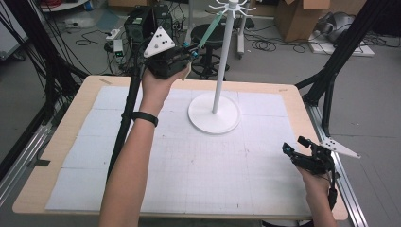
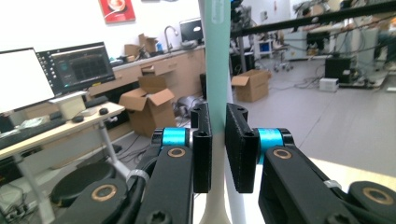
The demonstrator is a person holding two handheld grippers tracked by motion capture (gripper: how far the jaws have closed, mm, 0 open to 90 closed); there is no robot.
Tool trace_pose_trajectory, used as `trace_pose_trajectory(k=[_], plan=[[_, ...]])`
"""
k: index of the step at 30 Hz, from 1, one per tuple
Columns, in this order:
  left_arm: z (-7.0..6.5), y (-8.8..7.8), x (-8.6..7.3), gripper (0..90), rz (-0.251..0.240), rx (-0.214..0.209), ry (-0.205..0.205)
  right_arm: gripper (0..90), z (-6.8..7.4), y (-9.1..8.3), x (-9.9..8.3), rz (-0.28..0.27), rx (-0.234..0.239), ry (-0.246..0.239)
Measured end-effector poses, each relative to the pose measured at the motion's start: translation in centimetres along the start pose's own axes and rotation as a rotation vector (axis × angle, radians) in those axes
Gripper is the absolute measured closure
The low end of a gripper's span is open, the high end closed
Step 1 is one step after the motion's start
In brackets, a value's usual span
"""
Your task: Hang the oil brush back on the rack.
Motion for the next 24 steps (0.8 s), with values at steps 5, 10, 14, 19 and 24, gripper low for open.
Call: trace_pose_trajectory(k=[5, 10, 14, 19, 24], plan=[[-0.1, 0.2, -0.1, 68.1, 0.029, 0.012, -0.001, 16.6, 0.0, 0.0, 0.0, -0.001, 0.001, -0.002], [0.0, -0.4, -0.1, 50.9, 0.06, 0.011, -0.026, 16.6, 0.0, 0.0, 0.0, -0.001, 0.001, -0.012], [0.2, -1.9, -0.5, 38.0, 0.085, -0.025, -0.036, 16.6, 0.0, 0.1, 0.0, 0.001, 0.002, -0.013], [0.3, -4.6, -2.0, 30.2, 0.135, -0.051, -0.05, 16.6, 0.2, 0.2, 0.0, 0.004, 0.001, -0.019], [0.2, -8.0, -4.0, 26.8, 0.186, -0.055, -0.041, 16.6, 0.2, 0.3, -0.1, 0.014, -0.001, -0.022]])
Point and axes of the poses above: each handheld gripper's, and its own axes: y roughly forward along the jaws, x roughly out of its top, z roughly to its left, the point moved 1 cm from there along y, roughly forward along the jaws, and after that the axes turned 8 degrees about y, right-handed, at the moved point
